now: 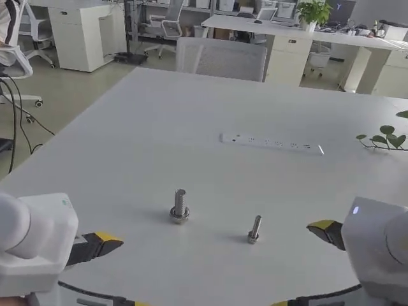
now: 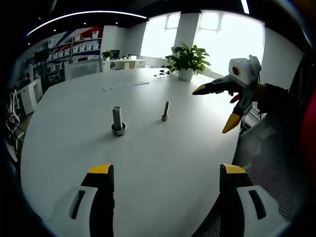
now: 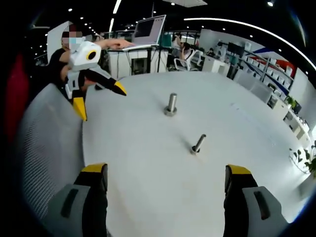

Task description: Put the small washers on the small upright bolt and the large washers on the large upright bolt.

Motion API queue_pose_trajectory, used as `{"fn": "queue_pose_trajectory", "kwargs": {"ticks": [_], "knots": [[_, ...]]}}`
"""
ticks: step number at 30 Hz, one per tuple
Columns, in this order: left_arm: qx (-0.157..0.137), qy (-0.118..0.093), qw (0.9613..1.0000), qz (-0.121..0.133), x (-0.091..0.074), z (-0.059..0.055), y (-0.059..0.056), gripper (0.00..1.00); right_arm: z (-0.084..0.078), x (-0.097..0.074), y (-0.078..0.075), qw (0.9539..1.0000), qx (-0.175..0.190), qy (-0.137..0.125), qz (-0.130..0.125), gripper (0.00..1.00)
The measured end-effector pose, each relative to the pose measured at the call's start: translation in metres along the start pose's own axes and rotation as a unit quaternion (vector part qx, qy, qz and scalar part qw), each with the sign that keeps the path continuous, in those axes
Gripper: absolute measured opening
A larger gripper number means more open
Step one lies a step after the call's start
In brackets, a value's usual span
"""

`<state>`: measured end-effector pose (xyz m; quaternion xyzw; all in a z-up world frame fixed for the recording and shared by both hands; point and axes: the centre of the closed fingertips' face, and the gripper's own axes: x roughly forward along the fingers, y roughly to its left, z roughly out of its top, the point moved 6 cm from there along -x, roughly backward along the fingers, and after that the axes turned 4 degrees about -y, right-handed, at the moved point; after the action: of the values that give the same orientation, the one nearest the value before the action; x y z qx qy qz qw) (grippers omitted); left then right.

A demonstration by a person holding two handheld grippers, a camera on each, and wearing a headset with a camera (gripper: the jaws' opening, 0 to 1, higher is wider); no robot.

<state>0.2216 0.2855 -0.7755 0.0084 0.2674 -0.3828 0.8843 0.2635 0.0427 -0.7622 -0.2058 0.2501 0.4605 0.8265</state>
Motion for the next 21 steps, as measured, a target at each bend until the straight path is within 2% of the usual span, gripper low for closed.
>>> {"fn": "queue_pose_trajectory", "kwargs": {"ticks": [5,10,15,21], "knots": [[0.000,-0.001,1.0000,-0.002,-0.0011,-0.0014,-0.0004,0.89,-0.0064,-0.0028,0.0058,0.9996,0.019,-0.011,-0.018,1.00],[0.002,-0.003,1.0000,-0.003,-0.0021,-0.0018,-0.0010,0.90,-0.0087,-0.0025,0.0042,0.9988,0.036,-0.016,-0.029,1.00],[0.003,-0.002,1.0000,-0.002,-0.0040,-0.0030,-0.0013,0.91,-0.0063,-0.0034,0.0010,0.9982,0.037,-0.024,-0.041,1.00],[0.002,-0.004,1.0000,-0.001,-0.0053,-0.0033,-0.0012,0.91,-0.0052,-0.0033,0.0027,0.9983,0.035,-0.024,-0.040,1.00]]}}
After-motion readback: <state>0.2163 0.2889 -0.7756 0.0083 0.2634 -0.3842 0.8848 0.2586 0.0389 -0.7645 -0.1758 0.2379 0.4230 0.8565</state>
